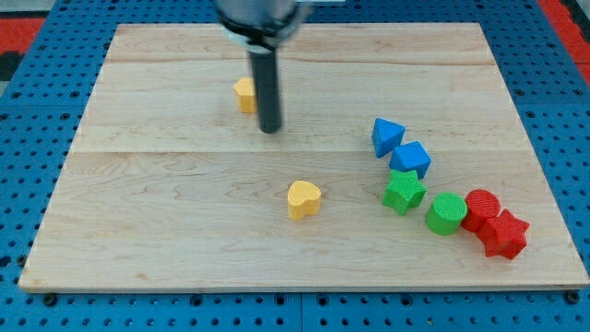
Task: Move the yellow heart to the center
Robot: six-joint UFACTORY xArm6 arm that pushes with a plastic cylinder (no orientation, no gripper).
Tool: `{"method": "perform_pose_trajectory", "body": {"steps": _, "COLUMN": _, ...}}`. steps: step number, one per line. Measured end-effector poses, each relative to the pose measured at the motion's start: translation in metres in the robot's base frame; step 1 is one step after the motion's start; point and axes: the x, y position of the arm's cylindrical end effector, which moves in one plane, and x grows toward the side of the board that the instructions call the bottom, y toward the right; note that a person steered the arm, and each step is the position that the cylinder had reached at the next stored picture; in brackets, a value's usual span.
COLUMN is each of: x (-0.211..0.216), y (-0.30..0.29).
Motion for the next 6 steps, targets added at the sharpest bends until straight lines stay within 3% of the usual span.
{"method": "perform_pose_trajectory", "body": {"steps": 1, "x": 0.059, "y": 0.063}}
{"method": "perform_pose_trajectory", "body": {"steps": 3, "x": 0.135, "y": -0.004}}
{"method": "perform_pose_trajectory", "body": {"steps": 4, "x": 0.086, "y": -0.050}}
{"method": "perform_pose_trajectory", "body": {"steps": 5, "x": 0.054, "y": -0.050}}
{"method": "perform_pose_trajectory", "body": {"steps": 6, "x": 0.087, "y": -0.033}}
